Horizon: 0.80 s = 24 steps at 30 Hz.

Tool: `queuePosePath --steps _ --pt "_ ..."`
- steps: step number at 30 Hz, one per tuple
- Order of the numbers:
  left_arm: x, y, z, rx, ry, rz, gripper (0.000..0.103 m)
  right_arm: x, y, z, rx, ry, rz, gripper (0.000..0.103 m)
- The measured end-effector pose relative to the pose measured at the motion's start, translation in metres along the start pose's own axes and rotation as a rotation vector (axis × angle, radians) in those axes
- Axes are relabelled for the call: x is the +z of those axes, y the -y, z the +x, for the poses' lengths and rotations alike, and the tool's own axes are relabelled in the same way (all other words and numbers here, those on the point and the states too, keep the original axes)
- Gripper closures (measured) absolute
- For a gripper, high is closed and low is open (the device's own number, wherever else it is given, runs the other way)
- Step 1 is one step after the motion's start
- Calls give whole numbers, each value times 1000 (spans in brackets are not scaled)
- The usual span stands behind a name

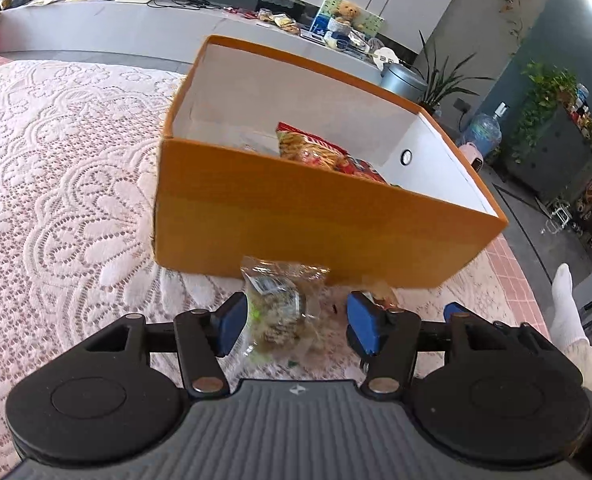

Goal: Organize snacks
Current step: 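Grasp the clear cookie pack with left tool while right tool grasps clear bun pack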

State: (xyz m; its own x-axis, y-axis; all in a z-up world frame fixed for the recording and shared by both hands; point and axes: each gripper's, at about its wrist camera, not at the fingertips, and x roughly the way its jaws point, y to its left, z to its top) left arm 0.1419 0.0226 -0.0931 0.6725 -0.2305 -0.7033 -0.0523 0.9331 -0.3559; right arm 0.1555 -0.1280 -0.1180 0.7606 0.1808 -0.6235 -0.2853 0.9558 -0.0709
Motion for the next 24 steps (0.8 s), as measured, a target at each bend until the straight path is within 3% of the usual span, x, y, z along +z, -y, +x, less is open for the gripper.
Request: queuePosePath --steps 2,10,24 --pt "0 -4 2 7 -3 -2 35 3 -2 10 -15 -18 -2 30" --pt "-2 -6 19 -10 -51 6 39 8 5 38 33 -92 95 50" --pt "-9 -3 42 -21 -64 19 47 -5 10 27 30 -99 114 54"
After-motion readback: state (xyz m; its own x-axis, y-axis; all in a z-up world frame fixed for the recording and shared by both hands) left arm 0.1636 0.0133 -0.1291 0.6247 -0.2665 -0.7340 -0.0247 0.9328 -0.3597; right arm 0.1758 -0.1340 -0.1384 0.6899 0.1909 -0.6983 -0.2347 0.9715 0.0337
